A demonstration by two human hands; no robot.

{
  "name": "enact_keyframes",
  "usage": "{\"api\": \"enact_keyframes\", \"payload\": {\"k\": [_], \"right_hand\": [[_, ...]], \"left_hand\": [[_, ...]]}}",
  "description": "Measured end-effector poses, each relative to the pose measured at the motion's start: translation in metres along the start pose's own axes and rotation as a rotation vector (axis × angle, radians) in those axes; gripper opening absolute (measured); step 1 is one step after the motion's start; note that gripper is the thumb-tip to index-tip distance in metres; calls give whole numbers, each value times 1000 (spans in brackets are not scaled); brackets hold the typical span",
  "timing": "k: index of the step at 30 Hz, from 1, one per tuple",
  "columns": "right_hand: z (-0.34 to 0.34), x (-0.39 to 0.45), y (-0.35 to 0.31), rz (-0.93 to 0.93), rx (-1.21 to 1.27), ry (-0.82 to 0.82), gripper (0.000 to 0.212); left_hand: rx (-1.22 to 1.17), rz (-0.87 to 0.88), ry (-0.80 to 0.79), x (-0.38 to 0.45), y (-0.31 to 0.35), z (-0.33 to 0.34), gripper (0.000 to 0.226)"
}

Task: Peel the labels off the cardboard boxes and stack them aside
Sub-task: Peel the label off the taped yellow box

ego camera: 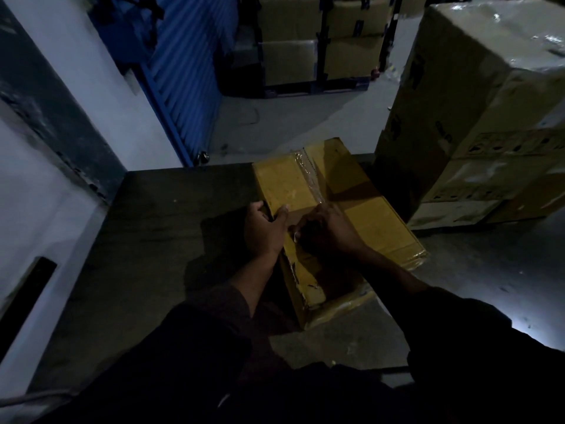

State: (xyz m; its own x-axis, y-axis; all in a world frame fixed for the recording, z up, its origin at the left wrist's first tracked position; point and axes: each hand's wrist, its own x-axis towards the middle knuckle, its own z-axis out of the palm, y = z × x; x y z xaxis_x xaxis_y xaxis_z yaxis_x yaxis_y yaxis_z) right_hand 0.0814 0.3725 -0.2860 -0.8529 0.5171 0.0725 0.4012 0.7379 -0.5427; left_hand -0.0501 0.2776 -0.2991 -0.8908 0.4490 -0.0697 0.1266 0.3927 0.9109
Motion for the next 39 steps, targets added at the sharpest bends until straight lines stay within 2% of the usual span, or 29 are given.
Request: {"api": "enact_keyframes", "payload": {"k": [2, 6, 8, 12, 18, 23, 27, 35, 39], "right_hand": [[0, -1, 7, 21, 28, 22, 37], [-14, -9, 0, -10, 177, 137, 24], [-14, -10, -2, -26, 193, 156, 29], [-13, -9, -2, -11, 252, 194, 15], [-22, -21, -5, 91, 348, 289, 17], [-22, -33, 9, 254, 437, 356, 23], [-28, -45, 12, 311, 460, 443, 12], [-29, -43, 8, 350, 427, 427, 12], [-34, -52, 11, 370, 694, 474, 11]], "left_hand": [[-8, 5, 5, 0, 0, 0, 63], [-12, -7, 1, 0, -1, 2, 63], [-12, -3, 3, 1, -1, 2, 62], [-14, -9, -1, 1, -3, 2, 62], [-9, -1, -12, 3, -4, 1, 63], [29, 35, 37, 2, -1, 3, 62], [56, 67, 53, 2, -2, 3, 63], [140, 80, 69, -4, 6, 0, 65], [207, 134, 85, -6, 11, -2, 62]]}}
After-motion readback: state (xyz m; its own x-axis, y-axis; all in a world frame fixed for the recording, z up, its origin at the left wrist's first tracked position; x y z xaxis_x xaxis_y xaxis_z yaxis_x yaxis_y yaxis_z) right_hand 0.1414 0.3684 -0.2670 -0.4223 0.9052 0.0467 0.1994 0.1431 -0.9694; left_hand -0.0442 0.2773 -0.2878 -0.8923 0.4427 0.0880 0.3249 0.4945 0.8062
